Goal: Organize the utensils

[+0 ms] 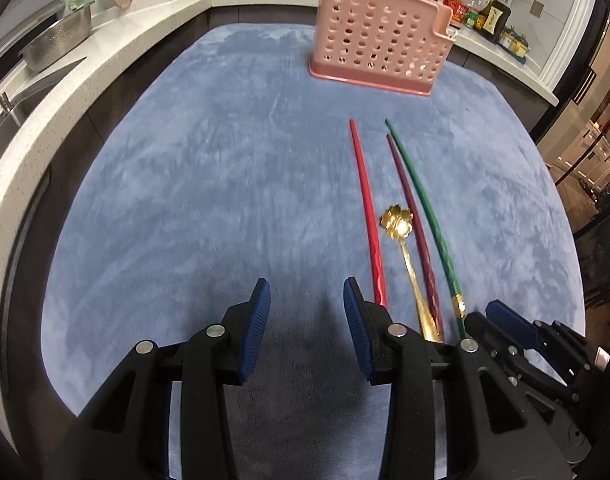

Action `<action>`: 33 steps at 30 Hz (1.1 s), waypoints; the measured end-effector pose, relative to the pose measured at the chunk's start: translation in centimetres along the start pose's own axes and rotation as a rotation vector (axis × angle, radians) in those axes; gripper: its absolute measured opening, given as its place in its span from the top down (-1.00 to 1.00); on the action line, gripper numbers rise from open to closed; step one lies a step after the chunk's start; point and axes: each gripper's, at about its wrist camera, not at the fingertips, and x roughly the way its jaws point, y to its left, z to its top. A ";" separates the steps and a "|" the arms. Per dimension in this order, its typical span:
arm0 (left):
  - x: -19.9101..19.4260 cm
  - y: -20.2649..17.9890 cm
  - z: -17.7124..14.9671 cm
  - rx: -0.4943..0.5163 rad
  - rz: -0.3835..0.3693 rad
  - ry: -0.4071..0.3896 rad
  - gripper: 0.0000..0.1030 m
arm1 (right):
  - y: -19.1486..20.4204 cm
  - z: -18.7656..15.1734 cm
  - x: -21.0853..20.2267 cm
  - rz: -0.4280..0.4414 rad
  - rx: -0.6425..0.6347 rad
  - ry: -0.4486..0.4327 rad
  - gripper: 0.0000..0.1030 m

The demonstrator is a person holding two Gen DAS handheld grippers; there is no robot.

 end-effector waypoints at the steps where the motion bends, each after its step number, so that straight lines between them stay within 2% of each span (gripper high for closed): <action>1: 0.1 0.0 -0.1 -0.001 0.000 0.003 0.29 | 0.1 0.0 0.2 -0.001 -0.003 0.003 0.59; 7: 0.7 -0.2 -0.6 0.008 -0.003 0.017 0.29 | -0.1 0.0 1.2 -0.004 0.006 0.020 0.74; 12: 0.9 -0.8 -1.1 0.023 -0.012 0.024 0.14 | 0.0 -0.3 1.7 -0.011 -0.010 0.023 0.86; 33: 2.2 -3.2 -2.6 0.078 -0.051 0.077 0.07 | -2.2 -2.4 0.0 -0.001 0.079 0.032 0.86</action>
